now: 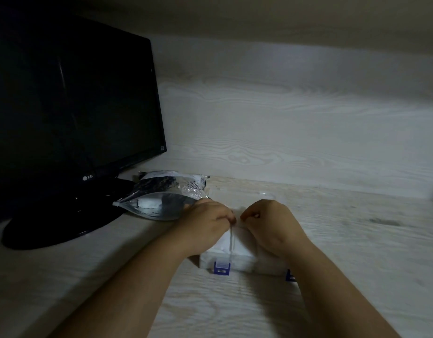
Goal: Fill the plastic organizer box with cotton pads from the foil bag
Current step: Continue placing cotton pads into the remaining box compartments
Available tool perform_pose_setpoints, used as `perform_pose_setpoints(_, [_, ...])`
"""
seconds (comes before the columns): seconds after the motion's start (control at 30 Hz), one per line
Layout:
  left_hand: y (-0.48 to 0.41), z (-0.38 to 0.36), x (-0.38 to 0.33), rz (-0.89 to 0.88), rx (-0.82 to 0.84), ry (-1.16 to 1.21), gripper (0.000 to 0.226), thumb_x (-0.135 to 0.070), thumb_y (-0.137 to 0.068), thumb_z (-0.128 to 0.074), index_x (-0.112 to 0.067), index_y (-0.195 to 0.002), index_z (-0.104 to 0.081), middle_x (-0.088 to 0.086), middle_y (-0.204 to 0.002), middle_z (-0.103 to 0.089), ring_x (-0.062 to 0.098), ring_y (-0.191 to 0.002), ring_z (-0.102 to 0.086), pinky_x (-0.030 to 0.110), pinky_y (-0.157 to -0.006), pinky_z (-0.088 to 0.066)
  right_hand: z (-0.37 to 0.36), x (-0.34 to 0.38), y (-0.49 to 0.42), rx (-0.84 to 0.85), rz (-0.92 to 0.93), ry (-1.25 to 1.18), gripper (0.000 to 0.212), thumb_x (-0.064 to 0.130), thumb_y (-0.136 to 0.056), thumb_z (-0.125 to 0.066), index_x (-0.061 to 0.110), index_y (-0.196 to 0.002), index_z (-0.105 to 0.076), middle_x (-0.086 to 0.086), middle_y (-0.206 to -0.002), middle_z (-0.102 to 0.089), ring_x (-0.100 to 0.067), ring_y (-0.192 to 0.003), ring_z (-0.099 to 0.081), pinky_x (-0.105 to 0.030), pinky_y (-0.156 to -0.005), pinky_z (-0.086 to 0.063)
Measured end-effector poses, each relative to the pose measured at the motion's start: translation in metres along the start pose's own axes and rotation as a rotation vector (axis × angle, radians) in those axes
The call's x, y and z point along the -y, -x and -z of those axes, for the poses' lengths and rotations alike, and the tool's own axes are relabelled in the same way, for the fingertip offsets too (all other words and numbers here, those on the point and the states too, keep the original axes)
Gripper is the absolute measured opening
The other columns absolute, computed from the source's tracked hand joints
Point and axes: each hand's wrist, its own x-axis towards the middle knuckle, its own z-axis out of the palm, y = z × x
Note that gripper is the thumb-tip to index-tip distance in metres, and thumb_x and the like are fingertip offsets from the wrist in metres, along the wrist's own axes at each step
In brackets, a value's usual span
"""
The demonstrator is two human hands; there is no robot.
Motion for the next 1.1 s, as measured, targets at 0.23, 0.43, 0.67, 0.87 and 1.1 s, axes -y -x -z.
perform_pose_setpoints(0.23, [-0.002,-0.003,0.003,0.004,0.007,0.070,0.037,-0.028,-0.077,-0.048,-0.024,-0.103,-0.074,-0.018,-0.096,-0.059,0.012,-0.115,-0.051,0.035,-0.104,-0.037,0.002,0.002,0.002,0.044,-0.001,0.015,0.027,0.015,-0.091,-0.049,0.014,-0.094,-0.076,-0.006,-0.099,-0.072,-0.020,-0.089,-0.065,-0.033,-0.082,-0.054])
perform_pose_setpoints(0.43, [-0.005,0.001,0.016,0.175,-0.230,0.137,0.027,-0.007,-0.083,-0.054,-0.018,-0.097,-0.074,-0.001,-0.107,-0.069,0.013,-0.098,-0.063,0.026,-0.089,-0.049,0.004,0.001,0.005,-0.061,0.043,-0.099,0.025,0.014,-0.092,-0.054,0.025,-0.101,-0.074,0.008,-0.107,-0.067,-0.012,-0.097,-0.063,-0.024,-0.085,-0.050])
perform_pose_setpoints(0.67, [0.001,0.017,0.036,0.484,-0.210,-0.320,0.023,-0.018,-0.078,-0.052,-0.008,-0.092,-0.068,0.013,-0.116,-0.064,0.033,-0.111,-0.055,0.032,-0.091,-0.045,0.004,-0.002,0.004,-0.041,0.069,-0.114,0.027,0.013,-0.092,-0.053,0.025,-0.105,-0.073,0.010,-0.108,-0.066,-0.007,-0.092,-0.058,-0.019,-0.082,-0.045])
perform_pose_setpoints(0.87, [0.000,0.019,0.052,0.578,-0.121,-0.425,0.053,-0.034,-0.088,-0.044,-0.026,-0.141,-0.043,0.008,-0.152,-0.032,0.028,-0.142,-0.024,0.043,-0.117,-0.013,0.002,-0.004,0.003,-0.048,0.080,-0.115,0.027,0.012,-0.091,-0.054,0.026,-0.105,-0.073,0.010,-0.108,-0.067,-0.003,-0.089,-0.055,-0.017,-0.081,-0.043])
perform_pose_setpoints(1.1, [-0.011,0.018,0.077,0.608,-0.095,-0.356,0.057,-0.044,-0.090,-0.036,-0.025,-0.144,-0.043,0.010,-0.153,-0.036,0.031,-0.141,-0.032,0.048,-0.117,-0.022,0.001,-0.005,0.003,-0.035,0.077,-0.126,0.029,0.012,-0.091,-0.053,0.026,-0.107,-0.072,0.011,-0.109,-0.067,-0.002,-0.089,-0.055,-0.015,-0.080,-0.042])
